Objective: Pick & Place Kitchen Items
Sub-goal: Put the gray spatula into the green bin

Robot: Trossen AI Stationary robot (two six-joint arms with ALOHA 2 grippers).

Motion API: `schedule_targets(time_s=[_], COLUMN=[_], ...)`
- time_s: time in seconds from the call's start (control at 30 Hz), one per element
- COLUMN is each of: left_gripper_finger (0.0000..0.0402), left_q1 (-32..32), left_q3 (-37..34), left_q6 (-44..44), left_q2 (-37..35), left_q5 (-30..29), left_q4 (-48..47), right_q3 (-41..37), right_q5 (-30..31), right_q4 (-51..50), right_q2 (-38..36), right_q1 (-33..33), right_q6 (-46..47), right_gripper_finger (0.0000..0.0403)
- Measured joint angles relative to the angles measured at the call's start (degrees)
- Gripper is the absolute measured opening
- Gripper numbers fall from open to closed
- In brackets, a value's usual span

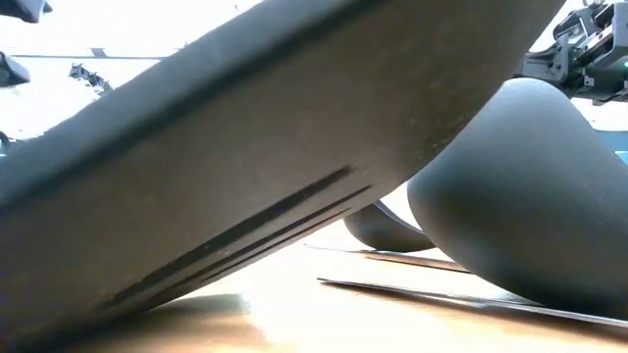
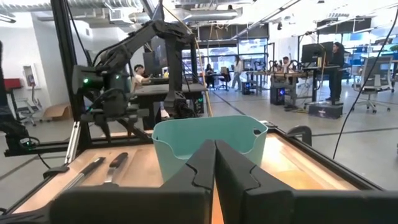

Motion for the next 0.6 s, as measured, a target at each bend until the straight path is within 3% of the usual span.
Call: schedule_targets(time_s=[0.23, 0.6], left_gripper_finger=[0.0291, 0.029], left_q1=[0.23, 2.93], left_q3=[0.0, -0.02], left_q6=[4.27, 11.55], left_q2=[4.79, 10.08], left_q5=[1.43, 0.38], left_q4=[5.96, 9.16], right_q3=[0.0, 0.0], right_q5=[0.02, 0.04], right_q4=[-0.09, -0.82], right_q2=[0.1, 0.21], right_q1=[0.0, 0.0], right_q6=[-0.08, -0.22], right_gripper_finger=[0.0018, 0.0018])
